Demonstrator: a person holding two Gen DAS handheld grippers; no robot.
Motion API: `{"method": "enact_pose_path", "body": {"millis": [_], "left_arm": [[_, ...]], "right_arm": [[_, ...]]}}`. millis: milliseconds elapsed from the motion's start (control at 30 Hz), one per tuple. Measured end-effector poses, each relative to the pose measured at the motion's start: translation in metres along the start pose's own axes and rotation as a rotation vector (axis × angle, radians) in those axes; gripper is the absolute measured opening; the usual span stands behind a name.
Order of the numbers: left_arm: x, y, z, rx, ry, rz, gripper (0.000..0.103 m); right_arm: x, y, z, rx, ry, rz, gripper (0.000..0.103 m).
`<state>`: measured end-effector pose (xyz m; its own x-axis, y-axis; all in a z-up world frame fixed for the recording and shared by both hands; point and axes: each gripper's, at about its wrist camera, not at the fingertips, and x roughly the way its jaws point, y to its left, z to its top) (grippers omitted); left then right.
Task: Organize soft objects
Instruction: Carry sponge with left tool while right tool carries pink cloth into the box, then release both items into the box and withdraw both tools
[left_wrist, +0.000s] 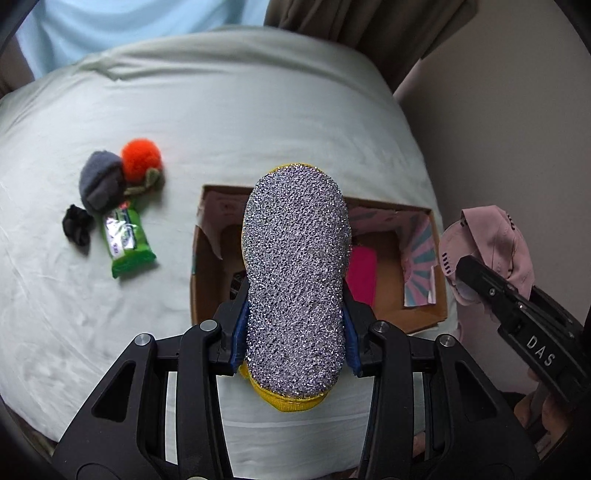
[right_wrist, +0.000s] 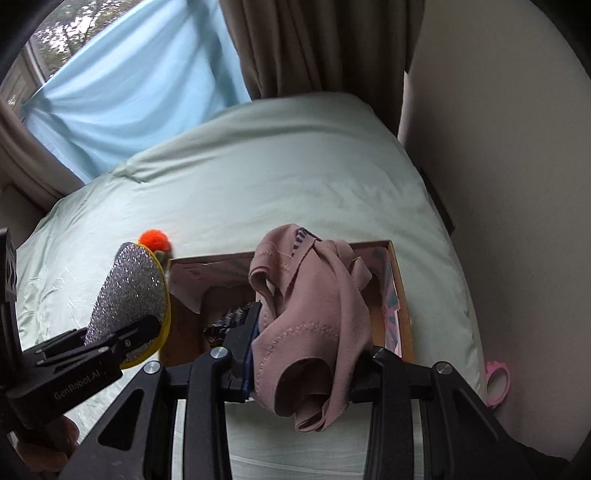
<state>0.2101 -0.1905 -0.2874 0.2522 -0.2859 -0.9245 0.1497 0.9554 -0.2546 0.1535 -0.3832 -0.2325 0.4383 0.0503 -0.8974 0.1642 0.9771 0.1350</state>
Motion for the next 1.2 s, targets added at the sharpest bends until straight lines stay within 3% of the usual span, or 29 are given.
{"method": "enact_pose_path", "body": {"millis": [367, 500, 567, 600, 633, 700, 733, 867, 1200], "left_arm": [[0.086, -0.008, 0.013, 0.031, 0.186, 0.072, 0.037], [0.098, -0.011, 0.011, 0.043, 0.219, 0.087, 0.038], [0.095, -0.015, 0.01, 0.061, 0.213, 0.1, 0.066], [0.093, -0.018, 0.009, 0.071, 0.207, 0.108, 0.097], [0.09, -0.02, 0.008, 0.084, 0.192, 0.118, 0.103], [0.088, -0.026, 0.007, 0.119, 0.199, 0.128, 0.103], [0.091, -0.029, 0.006, 0.142, 0.222, 0.14, 0.103], [0.089, -0.034, -0.002, 0.203, 0.219, 0.17, 0.103], [0.055, -0.022, 0.0, 0.152, 0.171, 0.149, 0.103]], "right_arm": [[0.075, -0.035, 0.015, 0.08, 0.171, 0.012, 0.033], [0.096, -0.041, 0.018, 0.1, 0.216, 0.031, 0.033], [0.103, -0.043, 0.021, 0.115, 0.234, 0.035, 0.039], [0.107, -0.045, 0.023, 0.123, 0.24, 0.034, 0.045], [0.108, -0.046, 0.025, 0.134, 0.243, 0.035, 0.052], [0.111, -0.05, 0.027, 0.168, 0.243, 0.039, 0.079], [0.112, -0.052, 0.027, 0.177, 0.241, 0.046, 0.1], [0.115, -0.053, 0.028, 0.155, 0.248, 0.054, 0.103], [0.093, -0.042, 0.021, 0.12, 0.244, 0.088, 0.103]]}}
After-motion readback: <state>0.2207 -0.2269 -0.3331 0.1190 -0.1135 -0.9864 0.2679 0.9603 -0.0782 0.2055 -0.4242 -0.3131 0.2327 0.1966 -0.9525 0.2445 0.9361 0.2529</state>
